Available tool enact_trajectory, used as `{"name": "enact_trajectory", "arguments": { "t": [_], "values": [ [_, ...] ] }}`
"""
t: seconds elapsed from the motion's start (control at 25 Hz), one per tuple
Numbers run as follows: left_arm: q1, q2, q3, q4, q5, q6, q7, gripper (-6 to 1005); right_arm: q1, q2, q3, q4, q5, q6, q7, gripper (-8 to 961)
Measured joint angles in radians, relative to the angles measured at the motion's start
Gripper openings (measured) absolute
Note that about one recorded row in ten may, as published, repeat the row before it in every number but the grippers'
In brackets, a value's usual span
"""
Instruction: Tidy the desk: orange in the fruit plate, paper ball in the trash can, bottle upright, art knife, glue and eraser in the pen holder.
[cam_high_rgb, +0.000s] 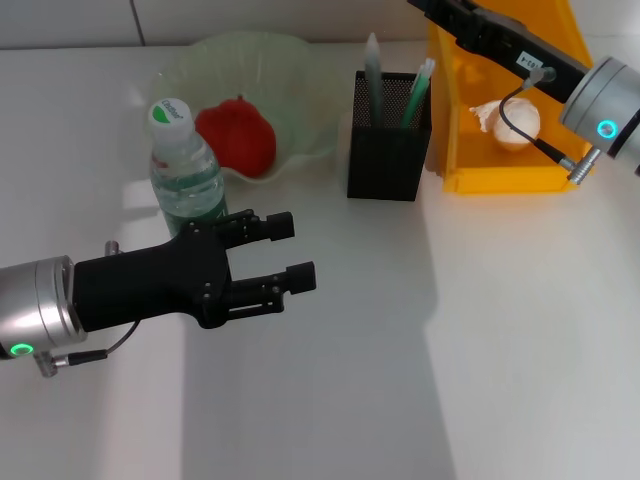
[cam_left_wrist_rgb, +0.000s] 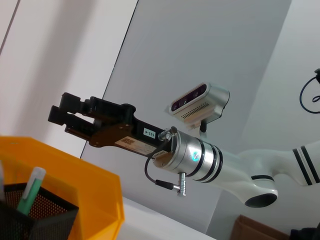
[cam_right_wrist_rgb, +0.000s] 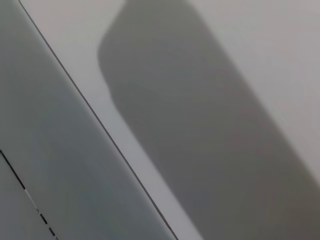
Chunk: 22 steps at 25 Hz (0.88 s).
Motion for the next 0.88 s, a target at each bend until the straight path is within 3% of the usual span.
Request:
{"name": "enact_trajectory", "arguments": {
  "t": [0.2, 0.36, 0.48, 0.56, 0.68, 0.76, 0.88],
  "values": [
    [-0.002, 0.002, -0.002, 0.002, 0.000, 0.011, -0.004, 759, -0.032, 0.000, 0.003, -0.040, 0.004, -0.111, 0.003, 489],
    [-0.002, 0.021, -0.006, 0.015, 0.000, 0.042, -0.033, 759, -0.143, -0.001, -0.023, -0.204, -0.024, -0.271, 0.029, 568],
    [0.005, 0.028, -0.011, 0.032, 0.000, 0.066, -0.046, 759, -0.190, -0.002, -0.037, -0.255, -0.059, -0.344, 0.048, 616],
    [0.013, 0.035, -0.020, 0.055, 0.000, 0.100, -0.059, 760, -0.247, -0.014, -0.039, -0.308, -0.178, -0.506, 0.048, 648],
    [0.023, 0.044, -0.009, 0.104, 0.012, 0.179, -0.056, 760, -0.266, -0.023, -0.034, -0.326, -0.299, -0.615, 0.011, 695],
    [0.028, 0.046, -0.003, 0.126, 0.022, 0.203, -0.052, 760, -0.265, -0.029, -0.032, -0.330, -0.468, -0.705, -0.032, 826],
    [0.041, 0.045, 0.001, 0.176, 0.047, 0.214, -0.052, 761, -0.259, -0.030, -0.034, -0.330, -0.539, -0.727, -0.034, 824]
  ]
}}
